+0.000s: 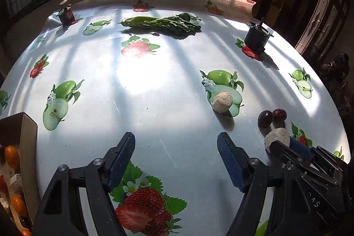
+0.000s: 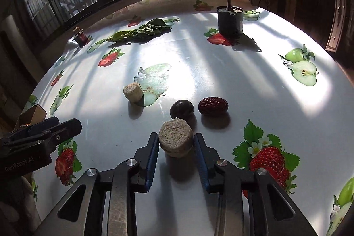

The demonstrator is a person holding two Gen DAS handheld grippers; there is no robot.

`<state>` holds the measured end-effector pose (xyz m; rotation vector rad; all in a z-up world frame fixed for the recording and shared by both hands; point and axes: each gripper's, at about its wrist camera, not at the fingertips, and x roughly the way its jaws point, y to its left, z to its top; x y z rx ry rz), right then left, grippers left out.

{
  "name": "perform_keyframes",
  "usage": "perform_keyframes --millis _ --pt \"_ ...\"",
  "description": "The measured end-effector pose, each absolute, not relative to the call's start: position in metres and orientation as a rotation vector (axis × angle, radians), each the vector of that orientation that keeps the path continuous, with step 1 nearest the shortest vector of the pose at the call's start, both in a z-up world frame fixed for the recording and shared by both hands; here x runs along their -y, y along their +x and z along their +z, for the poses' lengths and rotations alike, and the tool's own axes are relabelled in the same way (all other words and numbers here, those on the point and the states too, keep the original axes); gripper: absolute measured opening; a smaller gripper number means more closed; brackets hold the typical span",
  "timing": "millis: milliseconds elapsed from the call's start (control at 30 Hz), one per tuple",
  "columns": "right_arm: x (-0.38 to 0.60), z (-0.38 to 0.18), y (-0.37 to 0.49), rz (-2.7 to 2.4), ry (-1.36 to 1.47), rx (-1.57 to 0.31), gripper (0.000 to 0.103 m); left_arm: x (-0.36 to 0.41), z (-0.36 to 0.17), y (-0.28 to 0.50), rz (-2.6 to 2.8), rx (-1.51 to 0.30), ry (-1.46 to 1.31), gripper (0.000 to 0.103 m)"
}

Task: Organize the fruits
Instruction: 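Grasp a small white snack with the left gripper while the right gripper grasps the round snack cake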

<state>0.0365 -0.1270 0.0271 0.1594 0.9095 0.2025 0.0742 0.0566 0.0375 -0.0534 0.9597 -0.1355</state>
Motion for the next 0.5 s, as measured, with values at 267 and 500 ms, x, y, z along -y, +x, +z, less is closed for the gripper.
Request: perform_keyframes --millis 267,500 --pt "0.132 0.024 0.041 0.218 0.207 -0.923 0.036 -0.013 0.032 0.114 -0.260 -0.901 0.027 0.075" --pt "0.132 0.024 0.042 0.215 0.197 -0.924 0.036 0.006 0.015 0.123 -0.298 -0.932 0.069 0.041"
